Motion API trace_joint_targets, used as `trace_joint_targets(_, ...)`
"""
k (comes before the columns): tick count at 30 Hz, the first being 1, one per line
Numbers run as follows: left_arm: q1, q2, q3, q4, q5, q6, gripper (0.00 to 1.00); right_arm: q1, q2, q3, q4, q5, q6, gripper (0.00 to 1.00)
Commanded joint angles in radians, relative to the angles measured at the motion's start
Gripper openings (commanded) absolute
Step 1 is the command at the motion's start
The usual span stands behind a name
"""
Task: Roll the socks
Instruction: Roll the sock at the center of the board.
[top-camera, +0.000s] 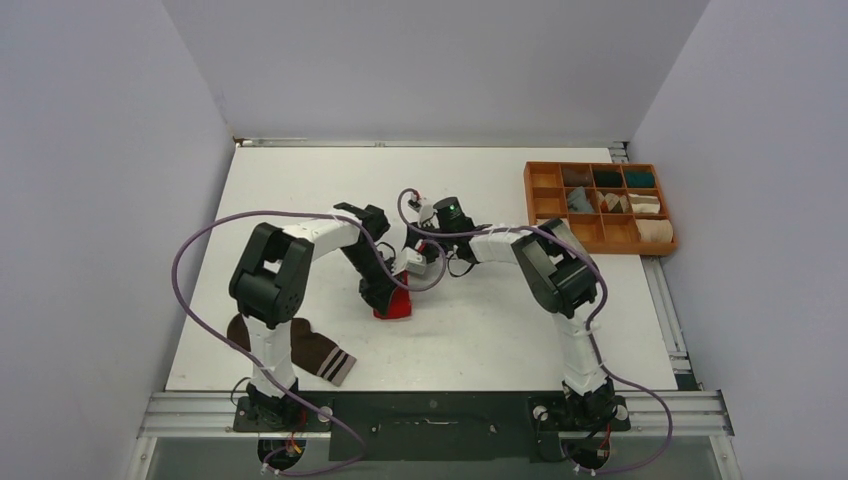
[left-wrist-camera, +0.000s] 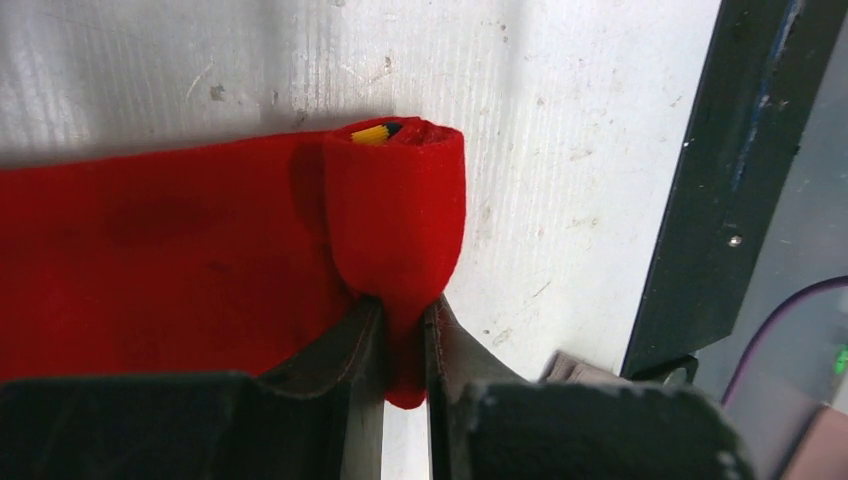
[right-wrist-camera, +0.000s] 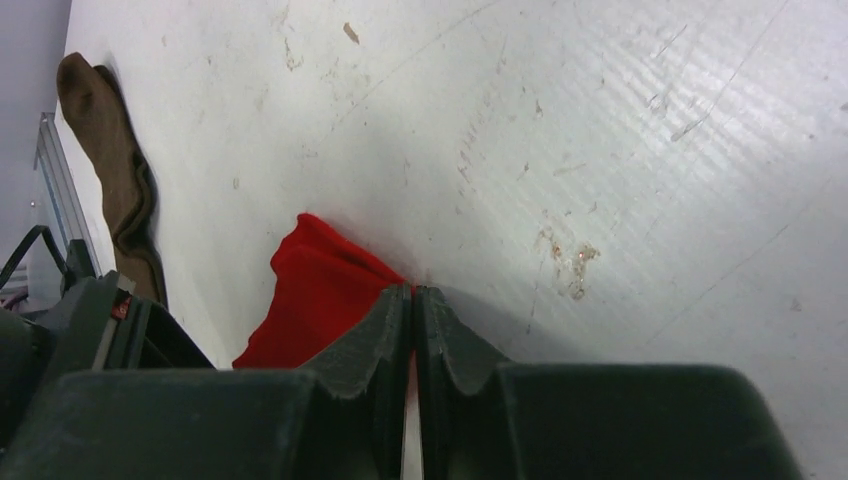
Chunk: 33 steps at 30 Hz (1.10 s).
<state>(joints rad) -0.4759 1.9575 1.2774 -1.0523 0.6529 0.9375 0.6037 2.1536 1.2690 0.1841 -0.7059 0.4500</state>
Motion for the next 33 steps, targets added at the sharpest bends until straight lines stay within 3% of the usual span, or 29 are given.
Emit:
trace_joint_targets(1,0.024,0.096,0.026,-0.099,0.027,0.002,0.00,-0.007,0.030,0.051,0.006,0.081,-0.036,0.12)
trace_joint_targets(5,0.106,0.165,0.065,-0.079,0.026,-0.088,0.00,-0.019,-0.047,-0.021,0.057,0.073,-0.052,0.32)
trace_joint_targets(10,0.151,0.217,0.117,-0.101,0.050,-0.111,0.00,-0.047,-0.185,-0.126,0.094,0.060,-0.088,0.47)
trace_joint_targets(17,0.135,0.218,0.121,-0.096,0.057,-0.113,0.00,-0.049,-0.412,-0.351,0.068,0.056,-0.226,0.52)
trace_joint_targets(20,0.138,0.243,0.136,-0.098,0.055,-0.129,0.00,-0.008,-0.539,-0.510,0.132,0.070,-0.367,0.56)
trace_joint_targets(24,0.138,0.274,0.168,-0.101,0.067,-0.158,0.00,0.156,-0.654,-0.663,0.243,0.189,-0.672,0.67)
trace_joint_targets(28,0.138,0.312,0.209,-0.133,0.082,-0.169,0.00,0.315,-0.602,-0.648,0.333,0.312,-0.901,0.78)
trace_joint_targets(33,0.138,0.323,0.221,-0.141,0.079,-0.170,0.00,0.377,-0.430,-0.486,0.278,0.373,-1.042,0.85)
